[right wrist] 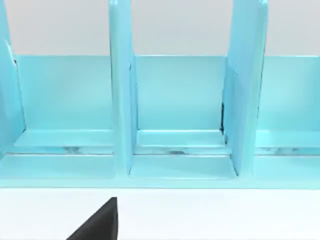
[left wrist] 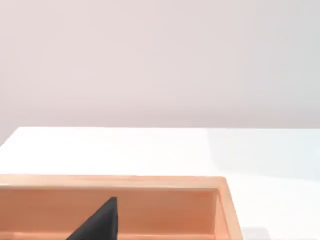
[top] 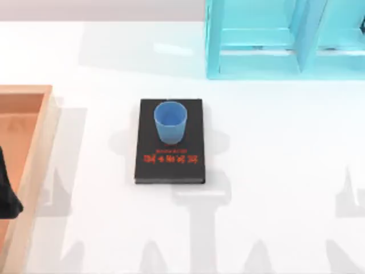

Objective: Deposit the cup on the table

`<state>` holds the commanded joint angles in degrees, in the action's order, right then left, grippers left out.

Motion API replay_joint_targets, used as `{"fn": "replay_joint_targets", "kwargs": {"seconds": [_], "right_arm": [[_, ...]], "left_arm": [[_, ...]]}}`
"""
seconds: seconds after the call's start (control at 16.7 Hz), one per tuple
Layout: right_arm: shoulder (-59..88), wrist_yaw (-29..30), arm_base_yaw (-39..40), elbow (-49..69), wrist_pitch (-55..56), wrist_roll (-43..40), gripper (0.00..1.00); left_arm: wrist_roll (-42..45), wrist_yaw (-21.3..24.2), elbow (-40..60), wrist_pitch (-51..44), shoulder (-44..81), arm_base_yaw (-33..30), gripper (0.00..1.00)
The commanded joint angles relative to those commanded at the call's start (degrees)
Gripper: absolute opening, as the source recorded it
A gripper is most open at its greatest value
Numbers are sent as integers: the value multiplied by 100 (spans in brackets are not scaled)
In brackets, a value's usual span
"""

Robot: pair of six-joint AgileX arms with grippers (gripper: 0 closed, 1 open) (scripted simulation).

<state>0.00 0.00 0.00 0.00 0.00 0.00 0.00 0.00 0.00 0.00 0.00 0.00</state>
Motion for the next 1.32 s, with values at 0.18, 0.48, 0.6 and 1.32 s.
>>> {"fn": "replay_joint_targets", "kwargs": {"seconds": [0.18,0.48,0.6,1.32], "right_arm": [[29,-6,16,36,-23,7,100],[893,-149,454,1052,-653,228,100],[1540,-238,758,1815,-1102,395,100],[7176,-635,3031,8454,-4952,1902,100]], "left_arm": [[0,0,0,0,0,0,100],[0,0,0,0,0,0,100],[0,0,0,0,0,0,100],[0,0,0,0,0,0,100]]}}
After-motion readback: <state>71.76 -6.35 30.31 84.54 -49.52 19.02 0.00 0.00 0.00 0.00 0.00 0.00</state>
